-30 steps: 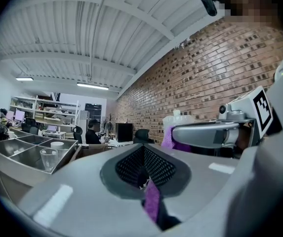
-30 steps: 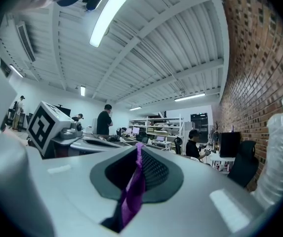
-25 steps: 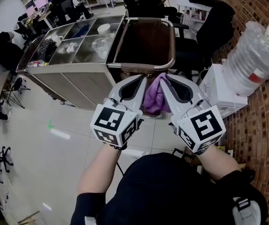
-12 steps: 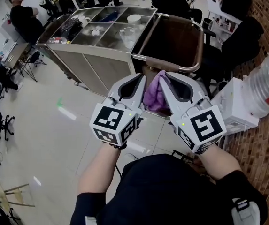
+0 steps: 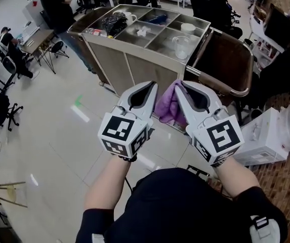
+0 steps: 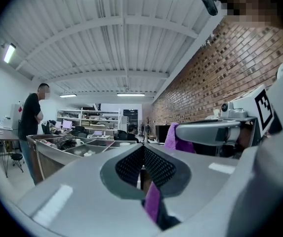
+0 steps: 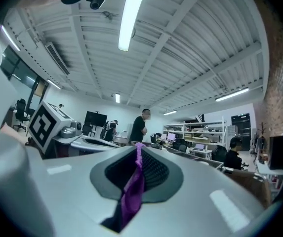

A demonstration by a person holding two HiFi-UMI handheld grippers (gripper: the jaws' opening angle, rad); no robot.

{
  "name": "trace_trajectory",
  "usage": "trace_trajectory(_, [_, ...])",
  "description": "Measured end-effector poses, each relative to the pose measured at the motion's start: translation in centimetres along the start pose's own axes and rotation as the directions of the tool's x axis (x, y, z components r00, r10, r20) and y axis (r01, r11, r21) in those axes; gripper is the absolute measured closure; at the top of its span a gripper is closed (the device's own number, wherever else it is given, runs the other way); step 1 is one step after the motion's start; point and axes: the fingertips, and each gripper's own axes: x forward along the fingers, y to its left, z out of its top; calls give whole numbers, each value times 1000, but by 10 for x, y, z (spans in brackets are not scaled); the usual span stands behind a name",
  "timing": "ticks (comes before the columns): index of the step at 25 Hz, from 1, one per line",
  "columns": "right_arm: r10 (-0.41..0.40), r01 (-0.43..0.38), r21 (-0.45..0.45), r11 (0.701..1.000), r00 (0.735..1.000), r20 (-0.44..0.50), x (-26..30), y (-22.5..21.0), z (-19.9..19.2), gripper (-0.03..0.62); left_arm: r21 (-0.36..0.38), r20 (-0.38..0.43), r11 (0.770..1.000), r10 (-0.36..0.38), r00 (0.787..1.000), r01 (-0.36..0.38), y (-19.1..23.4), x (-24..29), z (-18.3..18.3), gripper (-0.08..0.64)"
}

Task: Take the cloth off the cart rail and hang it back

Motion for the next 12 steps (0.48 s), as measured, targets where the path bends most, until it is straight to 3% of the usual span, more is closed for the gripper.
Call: trace_trajectory(12, [116,-115,24,993,993,-23,126,96,-21,569,14,-9,990,142,990,-141,135,-86,-7,558])
